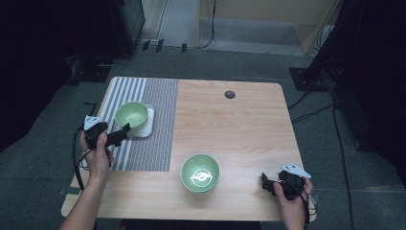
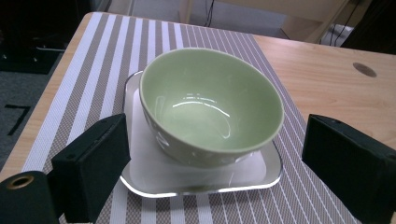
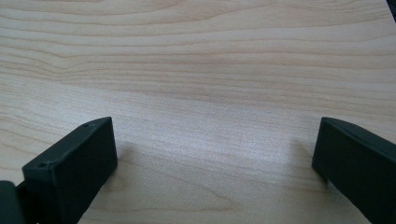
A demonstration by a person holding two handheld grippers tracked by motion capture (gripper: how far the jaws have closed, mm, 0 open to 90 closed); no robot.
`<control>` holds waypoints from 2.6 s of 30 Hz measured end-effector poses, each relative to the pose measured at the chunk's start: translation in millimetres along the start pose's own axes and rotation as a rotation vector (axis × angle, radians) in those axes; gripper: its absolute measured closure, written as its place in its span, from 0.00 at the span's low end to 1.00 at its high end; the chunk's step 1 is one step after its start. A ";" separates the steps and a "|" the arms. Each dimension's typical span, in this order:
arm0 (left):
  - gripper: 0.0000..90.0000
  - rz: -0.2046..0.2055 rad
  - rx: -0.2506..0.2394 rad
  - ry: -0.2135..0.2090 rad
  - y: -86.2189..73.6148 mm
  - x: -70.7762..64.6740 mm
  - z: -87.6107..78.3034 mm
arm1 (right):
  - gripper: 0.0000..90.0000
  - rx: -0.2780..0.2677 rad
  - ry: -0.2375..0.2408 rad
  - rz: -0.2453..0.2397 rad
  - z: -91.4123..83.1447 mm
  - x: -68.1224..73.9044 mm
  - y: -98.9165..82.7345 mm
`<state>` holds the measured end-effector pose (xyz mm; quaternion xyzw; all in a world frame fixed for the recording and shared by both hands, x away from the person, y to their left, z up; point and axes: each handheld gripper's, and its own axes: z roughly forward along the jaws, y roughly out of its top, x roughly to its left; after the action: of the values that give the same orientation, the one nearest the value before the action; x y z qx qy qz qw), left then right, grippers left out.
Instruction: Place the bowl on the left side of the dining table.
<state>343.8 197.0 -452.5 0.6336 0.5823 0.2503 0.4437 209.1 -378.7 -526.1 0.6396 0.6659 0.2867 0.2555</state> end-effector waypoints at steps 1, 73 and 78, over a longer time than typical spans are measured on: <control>0.08 0.002 -0.001 0.000 -2.5 -0.2 -2.7 | 0.00 0.000 0.000 0.000 0.0 0.0 0.0; 0.08 0.025 -0.004 0.074 -81.1 61.7 -103.7 | 0.00 0.001 0.002 -0.004 0.3 0.1 0.4; 0.08 0.034 0.026 0.063 -86.4 63.7 -102.6 | 0.00 0.001 0.002 -0.004 0.3 0.1 0.4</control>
<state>226.3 279.7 -489.7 0.6407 0.5884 0.2702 0.4126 209.5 -378.6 -526.0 0.6383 0.6675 0.2863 0.2551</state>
